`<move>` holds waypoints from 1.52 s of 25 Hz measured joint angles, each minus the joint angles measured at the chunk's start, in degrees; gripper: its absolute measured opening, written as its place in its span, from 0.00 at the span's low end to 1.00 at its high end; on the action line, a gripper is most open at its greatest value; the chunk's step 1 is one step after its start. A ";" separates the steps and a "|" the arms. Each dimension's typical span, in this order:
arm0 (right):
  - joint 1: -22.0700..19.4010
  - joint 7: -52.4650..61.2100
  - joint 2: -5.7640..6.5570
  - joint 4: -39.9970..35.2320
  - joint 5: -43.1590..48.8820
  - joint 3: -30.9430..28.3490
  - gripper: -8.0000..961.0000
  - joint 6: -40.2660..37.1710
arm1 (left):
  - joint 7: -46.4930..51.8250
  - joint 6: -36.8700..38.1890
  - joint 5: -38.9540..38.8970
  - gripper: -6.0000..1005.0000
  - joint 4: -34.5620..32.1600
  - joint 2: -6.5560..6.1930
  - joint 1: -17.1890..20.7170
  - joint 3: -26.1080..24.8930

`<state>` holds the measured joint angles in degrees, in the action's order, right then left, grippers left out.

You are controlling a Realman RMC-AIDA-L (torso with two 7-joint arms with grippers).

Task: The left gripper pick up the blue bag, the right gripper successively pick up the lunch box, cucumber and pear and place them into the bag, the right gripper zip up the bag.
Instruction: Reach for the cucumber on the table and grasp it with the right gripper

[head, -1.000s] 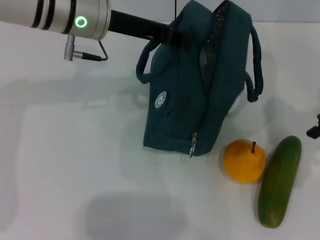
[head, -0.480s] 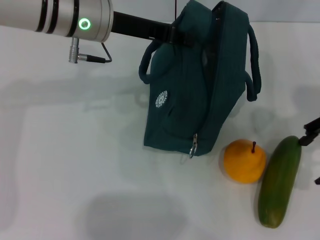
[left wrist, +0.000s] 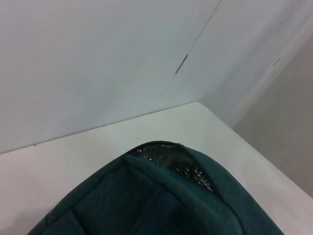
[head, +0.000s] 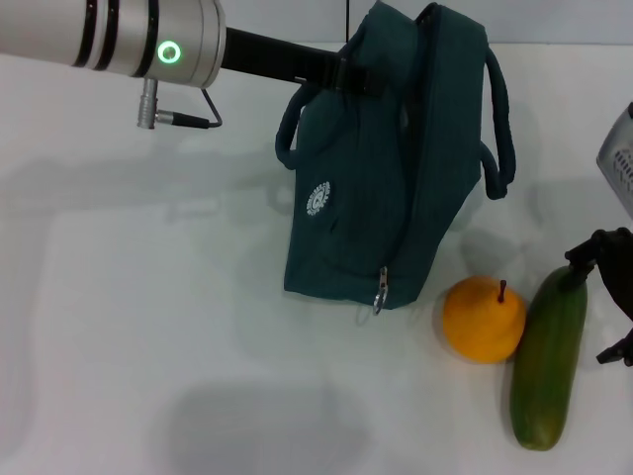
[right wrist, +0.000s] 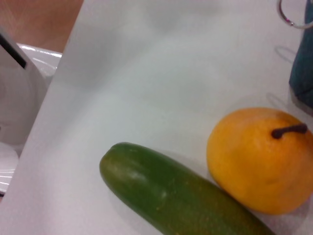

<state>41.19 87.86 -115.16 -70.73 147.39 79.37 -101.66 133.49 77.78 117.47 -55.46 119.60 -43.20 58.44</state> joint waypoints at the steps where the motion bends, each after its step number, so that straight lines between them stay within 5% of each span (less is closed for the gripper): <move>1: 0.02 0.00 -0.04 -0.46 0.10 0.28 0.91 0.05 | -0.01 0.00 0.01 0.06 0.00 -0.02 0.06 0.02; 38: 1.52 2.90 -0.68 -0.10 -0.39 12.33 0.91 2.49 | -0.86 -0.46 -0.15 0.06 0.17 -0.02 1.80 0.72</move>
<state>42.71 90.76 -115.84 -70.83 146.99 91.71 -99.17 132.63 77.32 117.32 -55.29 119.58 -41.40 59.16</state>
